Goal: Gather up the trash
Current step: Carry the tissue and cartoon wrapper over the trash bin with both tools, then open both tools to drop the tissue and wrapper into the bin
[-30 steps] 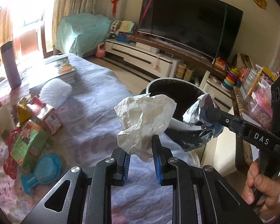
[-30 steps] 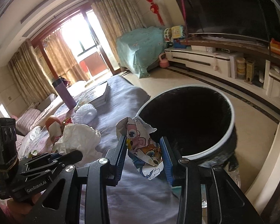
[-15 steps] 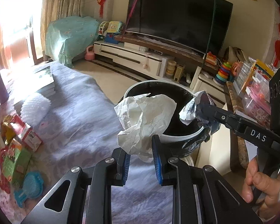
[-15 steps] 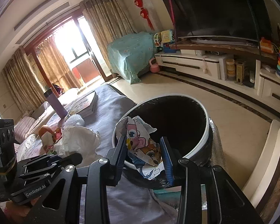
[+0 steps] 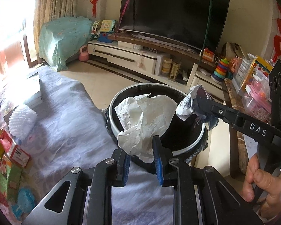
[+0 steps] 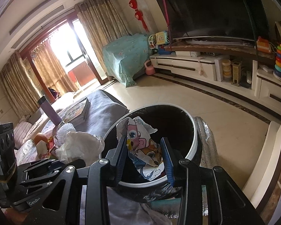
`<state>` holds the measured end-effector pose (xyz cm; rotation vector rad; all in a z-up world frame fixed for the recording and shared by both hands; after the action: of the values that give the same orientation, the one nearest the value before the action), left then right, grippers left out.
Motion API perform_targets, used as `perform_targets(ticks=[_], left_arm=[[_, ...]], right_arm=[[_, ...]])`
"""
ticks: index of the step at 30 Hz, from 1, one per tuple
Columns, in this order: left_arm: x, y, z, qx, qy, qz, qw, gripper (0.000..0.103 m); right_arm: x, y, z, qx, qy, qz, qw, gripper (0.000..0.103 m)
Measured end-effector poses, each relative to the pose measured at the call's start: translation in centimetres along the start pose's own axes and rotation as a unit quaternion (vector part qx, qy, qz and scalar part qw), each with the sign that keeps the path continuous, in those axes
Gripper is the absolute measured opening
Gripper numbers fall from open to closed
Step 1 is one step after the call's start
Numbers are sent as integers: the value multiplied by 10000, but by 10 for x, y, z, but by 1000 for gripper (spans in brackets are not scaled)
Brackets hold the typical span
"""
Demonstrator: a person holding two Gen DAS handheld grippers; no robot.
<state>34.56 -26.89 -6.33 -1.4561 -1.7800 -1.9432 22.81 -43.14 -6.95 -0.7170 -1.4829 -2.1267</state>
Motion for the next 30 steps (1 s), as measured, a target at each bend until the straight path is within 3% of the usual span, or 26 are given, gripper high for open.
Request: perform_targets(ticks=[22,24,26,28,30], left_arm=[[-47,21,-2,20,-53,281,9996,23],[-50,23,-2,10,-29,308,9995,27],[-51,22,-3,32,-49,340,9994,41],[-50,22,-2,49,-15,319,9995,54],[-49,20,1,66,10,297,9995,55]], right_arm=[[-27,8,-19,-65,-107,231,9997,38],[-30,9,-20,-49,-119,266,9996,40],[-32,8,-21,-55,-127,286,9995,43],[-34,8,-21,-83,-124,313,9994,52],[-35,7,-21,-126,-101,306,9994,66]])
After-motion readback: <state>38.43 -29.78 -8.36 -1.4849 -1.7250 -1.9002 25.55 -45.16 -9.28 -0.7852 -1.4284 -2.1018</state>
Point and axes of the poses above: each gripper's, at about its wrist camera, not at the fingertips, and x roughly against the way its jaws point, z to its left, y to its top, the point moved 6 cm from there along -x, roughly the way its jaws point, and after that the axes turned 2 degrees about x, right-handed, at the moved point
